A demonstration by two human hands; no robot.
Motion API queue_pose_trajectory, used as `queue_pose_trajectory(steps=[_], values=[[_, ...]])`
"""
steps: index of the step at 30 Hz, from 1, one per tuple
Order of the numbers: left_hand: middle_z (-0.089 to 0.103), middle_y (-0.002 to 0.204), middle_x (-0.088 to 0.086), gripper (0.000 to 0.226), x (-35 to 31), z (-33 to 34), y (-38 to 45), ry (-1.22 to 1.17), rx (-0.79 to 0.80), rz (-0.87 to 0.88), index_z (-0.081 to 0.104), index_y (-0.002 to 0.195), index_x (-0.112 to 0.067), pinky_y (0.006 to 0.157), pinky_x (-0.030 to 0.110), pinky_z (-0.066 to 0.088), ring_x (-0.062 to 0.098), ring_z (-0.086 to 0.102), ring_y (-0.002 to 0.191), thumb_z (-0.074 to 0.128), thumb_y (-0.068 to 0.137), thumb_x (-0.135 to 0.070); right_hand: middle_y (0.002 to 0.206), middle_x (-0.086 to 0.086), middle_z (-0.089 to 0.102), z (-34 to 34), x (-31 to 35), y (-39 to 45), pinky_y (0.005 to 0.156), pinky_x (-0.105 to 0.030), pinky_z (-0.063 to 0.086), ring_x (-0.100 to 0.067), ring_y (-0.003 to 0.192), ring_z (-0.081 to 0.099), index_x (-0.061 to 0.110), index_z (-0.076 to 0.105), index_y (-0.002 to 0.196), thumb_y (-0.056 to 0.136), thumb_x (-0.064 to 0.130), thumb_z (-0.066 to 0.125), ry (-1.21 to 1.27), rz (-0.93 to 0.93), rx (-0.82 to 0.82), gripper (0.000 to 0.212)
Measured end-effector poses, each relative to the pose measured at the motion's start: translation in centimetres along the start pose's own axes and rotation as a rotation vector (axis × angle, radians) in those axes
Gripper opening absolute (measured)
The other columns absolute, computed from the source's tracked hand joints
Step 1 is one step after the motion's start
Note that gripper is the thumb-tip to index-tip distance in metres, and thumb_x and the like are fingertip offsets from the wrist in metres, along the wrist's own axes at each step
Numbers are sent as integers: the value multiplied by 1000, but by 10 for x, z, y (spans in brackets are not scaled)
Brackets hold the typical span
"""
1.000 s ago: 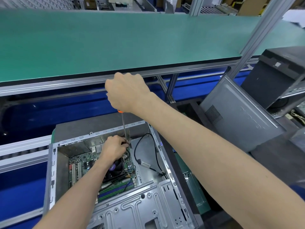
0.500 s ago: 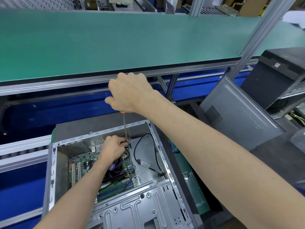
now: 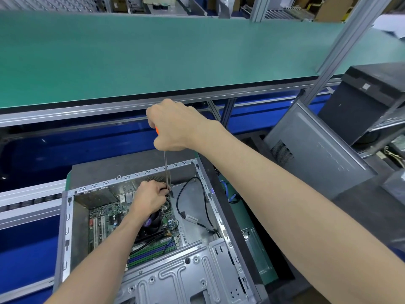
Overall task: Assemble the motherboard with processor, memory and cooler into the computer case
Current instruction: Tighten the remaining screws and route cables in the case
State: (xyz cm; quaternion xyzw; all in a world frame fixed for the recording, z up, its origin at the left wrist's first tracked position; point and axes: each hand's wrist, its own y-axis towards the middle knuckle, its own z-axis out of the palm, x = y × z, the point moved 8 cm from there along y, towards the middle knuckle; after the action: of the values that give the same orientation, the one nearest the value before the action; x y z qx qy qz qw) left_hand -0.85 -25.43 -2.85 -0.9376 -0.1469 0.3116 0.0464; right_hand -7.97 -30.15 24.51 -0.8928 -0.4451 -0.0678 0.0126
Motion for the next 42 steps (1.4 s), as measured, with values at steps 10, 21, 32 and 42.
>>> queue_pose_trajectory(steps=[10, 21, 32, 42], values=[[47, 45, -15, 16, -6, -5, -2, 15, -6, 19, 79, 93, -17, 48, 22, 34, 6, 41, 44, 63, 91, -15, 88, -1, 52, 1, -7, -2, 53, -28, 27, -22, 74, 50, 12, 55, 98, 75, 17, 56, 57, 33, 17, 23], [68, 55, -6, 13, -1, -2, 0, -140, -21, -15, 81, 93, -13, 52, 18, 42, 3, 47, 38, 72, 90, -22, 82, 0, 45, -2, -10, -3, 53, -28, 23, -25, 72, 47, 13, 50, 91, 77, 21, 57, -26, 25, -27, 17], [77, 83, 0, 13, 0, 0, 2, -68, -3, 5, 81, 95, -15, 53, 14, 36, -3, 46, 42, 69, 92, -19, 84, 2, 48, 0, 0, 1, 52, -27, 21, -21, 68, 46, 14, 51, 97, 76, 20, 57, -2, -8, -21, 22], [73, 69, 1, 14, 2, 0, 2, -72, -10, -1, 81, 89, -17, 50, 16, 38, 3, 47, 44, 68, 91, -20, 82, 1, 46, -1, -1, -3, 55, -29, 23, -26, 77, 49, 14, 49, 94, 79, 25, 59, -24, 13, -93, 21]])
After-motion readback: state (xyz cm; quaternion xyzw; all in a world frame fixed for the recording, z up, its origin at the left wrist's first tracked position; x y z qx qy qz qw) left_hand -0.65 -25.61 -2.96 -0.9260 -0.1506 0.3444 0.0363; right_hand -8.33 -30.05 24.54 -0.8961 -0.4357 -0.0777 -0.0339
